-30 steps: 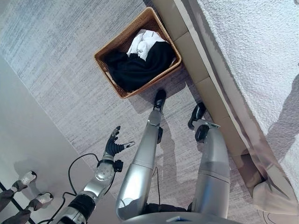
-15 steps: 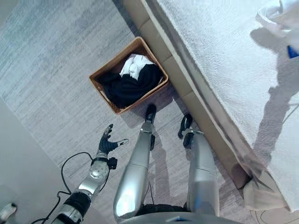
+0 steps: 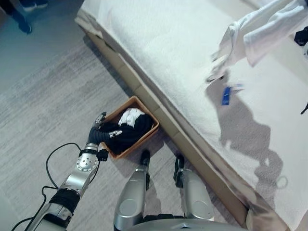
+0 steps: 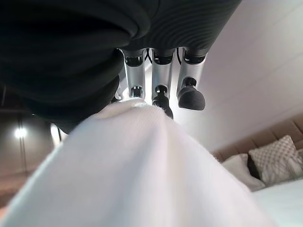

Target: Pick up clothes into the bucket

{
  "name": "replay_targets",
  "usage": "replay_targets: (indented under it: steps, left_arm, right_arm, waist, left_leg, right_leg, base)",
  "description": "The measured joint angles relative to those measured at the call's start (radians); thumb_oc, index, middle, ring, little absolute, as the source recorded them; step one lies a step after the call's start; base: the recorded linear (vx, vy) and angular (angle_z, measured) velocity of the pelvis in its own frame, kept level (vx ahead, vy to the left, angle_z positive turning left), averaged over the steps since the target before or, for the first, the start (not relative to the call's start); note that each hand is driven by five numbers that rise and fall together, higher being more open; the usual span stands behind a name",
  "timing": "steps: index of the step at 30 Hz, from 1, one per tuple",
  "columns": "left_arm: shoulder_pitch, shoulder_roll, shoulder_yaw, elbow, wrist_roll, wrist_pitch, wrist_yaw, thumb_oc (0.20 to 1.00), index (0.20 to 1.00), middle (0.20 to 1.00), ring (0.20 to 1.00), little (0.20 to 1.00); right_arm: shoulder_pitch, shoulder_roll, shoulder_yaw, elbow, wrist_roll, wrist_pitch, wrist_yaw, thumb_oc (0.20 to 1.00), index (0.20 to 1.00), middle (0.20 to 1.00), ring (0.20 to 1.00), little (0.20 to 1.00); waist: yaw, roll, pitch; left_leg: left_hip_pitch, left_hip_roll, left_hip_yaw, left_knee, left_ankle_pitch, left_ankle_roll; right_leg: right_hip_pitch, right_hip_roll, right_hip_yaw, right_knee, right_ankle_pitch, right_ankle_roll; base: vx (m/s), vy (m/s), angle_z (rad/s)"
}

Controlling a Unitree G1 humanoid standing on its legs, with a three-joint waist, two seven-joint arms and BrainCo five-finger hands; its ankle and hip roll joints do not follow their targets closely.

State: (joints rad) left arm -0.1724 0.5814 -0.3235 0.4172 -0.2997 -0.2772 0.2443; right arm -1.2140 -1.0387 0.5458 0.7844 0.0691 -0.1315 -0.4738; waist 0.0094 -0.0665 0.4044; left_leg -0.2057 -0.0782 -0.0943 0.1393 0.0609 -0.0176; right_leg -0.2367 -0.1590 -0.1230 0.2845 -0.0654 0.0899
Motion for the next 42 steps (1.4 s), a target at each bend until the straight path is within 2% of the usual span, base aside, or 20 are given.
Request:
replay_targets:
  steps: [1,2,6,7,9,11,13,16,19,24,28,32,38,42]
  left_arm:
    - [0.010,-0.016,-0.002,-0.015,-0.002,0.004,-0.013,1.000,1.000,1.000,1.000,1.000]
    - [-0.005,-0.024,-0.011,-0.030,-0.013,0.012,-0.019,1.000,1.000,1.000,1.000,1.000]
    - [-0.028,-0.049,-0.011,-0.085,-0.050,0.023,-0.051,1.000,1.000,1.000,1.000,1.000]
    - [-0.054,-0.047,-0.031,-0.121,-0.077,0.049,-0.069,1.000,1.000,1.000,1.000,1.000]
    - [-0.101,-0.038,-0.074,-0.160,-0.089,0.054,-0.100,1.000,1.000,1.000,1.000,1.000]
    - [-0.142,-0.031,-0.109,-0.181,-0.094,0.057,-0.132,1.000,1.000,1.000,1.000,1.000]
    - [-0.174,-0.036,-0.134,-0.186,-0.109,0.060,-0.148,1.000,1.000,1.000,1.000,1.000]
    - [-0.201,-0.048,-0.145,-0.185,-0.107,0.066,-0.156,1.000,1.000,1.000,1.000,1.000]
    - [-0.201,-0.094,-0.141,-0.173,-0.104,0.077,-0.151,1.000,1.000,1.000,1.000,1.000]
    - [-0.198,-0.163,-0.125,-0.114,-0.037,0.099,-0.122,1.000,1.000,1.000,1.000,1.000]
    - [-0.198,-0.189,-0.126,-0.072,-0.028,0.121,-0.116,1.000,1.000,1.000,1.000,1.000]
    - [-0.197,-0.196,-0.128,-0.063,-0.035,0.133,-0.121,1.000,1.000,1.000,1.000,1.000]
    - [-0.202,-0.195,-0.181,-0.116,-0.111,0.135,-0.174,1.000,1.000,1.000,1.000,1.000]
    - [-0.232,-0.159,-0.257,-0.186,-0.200,0.138,-0.228,1.000,1.000,1.000,1.000,1.000]
  right_arm:
    - [0.048,0.001,-0.025,-0.058,0.000,-0.007,0.013,0.200,0.200,0.200,0.200,0.200]
    - [0.068,-0.002,-0.022,-0.084,0.000,-0.014,0.026,0.200,0.200,0.200,0.200,0.200]
    - [0.115,-0.009,-0.025,-0.143,0.002,-0.016,0.077,0.200,0.200,0.200,0.200,0.200]
    - [0.122,-0.009,-0.022,-0.169,0.018,-0.017,0.106,0.200,0.200,0.200,0.200,0.200]
    - [0.126,-0.008,-0.019,-0.203,0.043,-0.016,0.146,0.200,0.200,0.200,0.200,0.200]
    - [0.144,-0.019,-0.018,-0.256,0.072,-0.016,0.180,0.200,0.200,0.200,0.200,0.200]
    - [0.181,-0.025,-0.018,-0.329,0.091,-0.018,0.214,0.200,0.200,0.200,0.200,0.200]
    - [0.217,-0.033,-0.020,-0.396,0.123,-0.019,0.251,0.200,0.200,0.200,0.200,0.200]
    - [0.314,-0.040,-0.034,-0.528,0.162,-0.021,0.292,0.200,0.200,0.200,0.200,0.200]
    - [0.444,-0.042,-0.107,-0.703,0.223,-0.022,0.341,0.200,0.200,0.200,0.200,0.200]
    - [0.451,-0.045,-0.138,-0.770,0.279,-0.024,0.365,0.200,0.200,0.200,0.200,0.200]
    - [0.452,-0.044,-0.150,-0.844,0.318,-0.054,0.380,0.200,0.200,0.200,0.200,0.200]
    - [0.452,-0.032,-0.149,-0.916,0.367,-0.065,0.424,0.200,0.200,0.200,0.200,0.200]
    - [0.452,-0.003,-0.139,-0.959,0.416,-0.066,0.458,0.200,0.200,0.200,0.200,0.200]
  waist:
    - [0.005,0.000,-0.033]
    - [-0.011,0.001,-0.065]
    - [-0.023,0.001,-0.104]
    - [-0.049,0.002,-0.119]
    - [-0.052,0.005,-0.132]
    - [-0.078,0.007,-0.166]
    - [-0.081,0.010,-0.194]
    - [-0.108,0.014,-0.231]
    - [-0.119,0.023,-0.270]
    - [-0.135,0.031,-0.284]
    - [-0.148,0.037,-0.288]
    - [-0.159,0.042,-0.297]
    - [-0.162,0.044,-0.321]
    - [-0.161,0.046,-0.323]
  left_leg:
    - [0.023,0.002,0.007,-0.019,-0.003,0.001]
    - [0.028,0.002,0.009,-0.025,-0.004,0.003]
    - [0.092,0.007,0.016,-0.056,0.001,0.010]
    - [0.117,0.014,0.032,-0.062,-0.005,0.006]
    - [0.163,0.020,0.041,-0.083,-0.007,0.004]
    - [0.186,0.030,0.054,-0.103,-0.011,-0.001]
    - [0.228,0.039,0.074,-0.133,-0.011,-0.001]
    - [0.258,0.049,0.081,-0.155,-0.012,-0.003]
    - [0.285,0.062,0.092,-0.173,-0.014,-0.006]
    - [0.301,0.075,0.095,-0.189,-0.014,-0.006]
    - [0.307,0.080,0.099,-0.194,-0.014,-0.006]
    - [0.318,0.083,0.119,-0.201,-0.014,-0.006]
    - [0.323,0.084,0.129,-0.205,-0.014,-0.006]
    - [0.334,0.086,0.138,-0.211,-0.014,-0.006]
  right_leg:
    - [0.020,0.000,0.001,-0.018,0.000,0.000]
    - [0.029,0.002,0.000,-0.034,0.003,0.001]
    - [0.095,0.010,0.001,-0.074,0.015,0.008]
    - [0.123,0.015,0.006,-0.097,0.020,0.008]
    - [0.173,0.024,0.011,-0.134,0.027,0.012]
    - [0.193,0.032,0.023,-0.161,0.031,0.012]
    - [0.228,0.045,0.036,-0.196,0.040,0.012]
    - [0.255,0.055,0.040,-0.221,0.041,0.011]
    - [0.277,0.069,0.055,-0.242,0.043,0.009]
    - [0.287,0.084,0.059,-0.251,0.046,0.005]
    - [0.286,0.089,0.062,-0.252,0.047,0.004]
    - [0.288,0.091,0.074,-0.252,0.047,0.004]
    - [0.287,0.093,0.085,-0.256,0.048,0.003]
    - [0.292,0.095,0.088,-0.260,0.048,0.003]
  base:
    - [0.13,0.033,-0.05]
    - [0.12,0.030,-0.08]
    - [0.10,0.009,-0.11]
    - [0.06,0.000,-0.19]
    - [0.09,-0.002,-0.21]
    - [0.12,-0.007,-0.21]
    - [0.07,-0.013,-0.30]
    - [0.08,-0.016,-0.13]
    - [0.03,-0.012,-0.14]
    - [0.03,-0.010,-0.02]
    - [0.01,-0.004,-0.03]
    - [0.00,-0.009,-0.10]
    - [-0.01,-0.006,-0.05]
    - [0.00,-0.001,-0.05]
